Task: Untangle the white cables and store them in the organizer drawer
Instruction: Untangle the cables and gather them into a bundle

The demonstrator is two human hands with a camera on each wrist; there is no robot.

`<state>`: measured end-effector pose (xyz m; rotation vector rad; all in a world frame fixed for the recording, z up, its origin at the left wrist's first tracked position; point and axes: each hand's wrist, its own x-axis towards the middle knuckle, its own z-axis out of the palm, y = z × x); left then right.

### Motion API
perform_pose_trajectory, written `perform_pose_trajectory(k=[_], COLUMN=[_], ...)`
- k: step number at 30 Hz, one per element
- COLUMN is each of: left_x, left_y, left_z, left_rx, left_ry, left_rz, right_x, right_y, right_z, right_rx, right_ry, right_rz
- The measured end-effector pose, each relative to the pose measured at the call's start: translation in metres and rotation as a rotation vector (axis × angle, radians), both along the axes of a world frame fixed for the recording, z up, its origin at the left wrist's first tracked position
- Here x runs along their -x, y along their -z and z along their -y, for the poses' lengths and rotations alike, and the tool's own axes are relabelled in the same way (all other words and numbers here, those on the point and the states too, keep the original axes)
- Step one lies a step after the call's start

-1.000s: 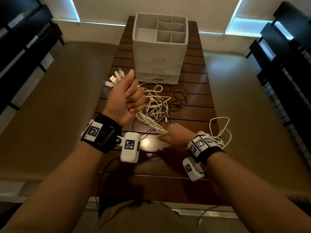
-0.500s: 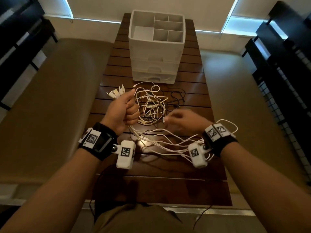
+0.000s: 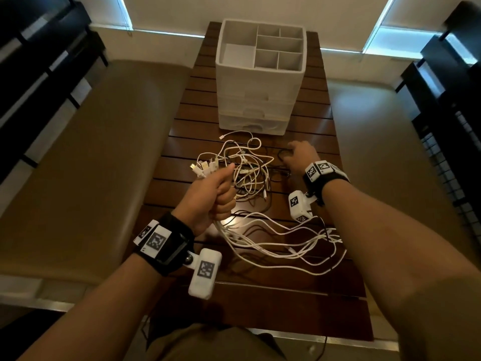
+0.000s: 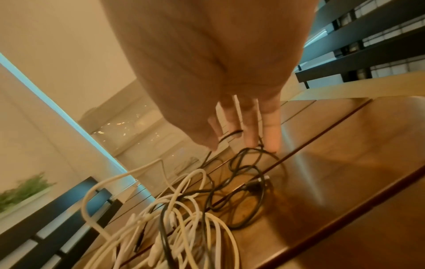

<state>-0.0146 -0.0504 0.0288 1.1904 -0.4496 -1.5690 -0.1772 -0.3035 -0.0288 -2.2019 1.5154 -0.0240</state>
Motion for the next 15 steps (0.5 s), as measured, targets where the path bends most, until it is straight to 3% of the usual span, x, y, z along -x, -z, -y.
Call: perform_pose_trajectory(k=[4, 7, 12, 15], left_x=[0.003, 0.007, 0.011, 0.015], left_y=[0.001, 0.0, -0.001, -0.005], left_z=[0.003, 0.005, 0.004, 0.006], left_rx=[-0.006, -0.005, 0.002, 0.039], left_ry=[-0.005, -0.01, -0.023, -0.038], left_rz=[0.016, 0.032, 0.044, 0.075], right_x=[-0.002, -0.003, 0.001, 0.008], right_y=[-0.013, -0.038, -0.115, -0.128], right_z=[-0.006, -0.01, -0.028, -0.046], right_rx=[0.049, 0.1, 0.318, 0.316], right_ry=[-0.006, 0.081, 0.129, 0.074], right_rz=[0.015, 0.271, 0.795, 0.781])
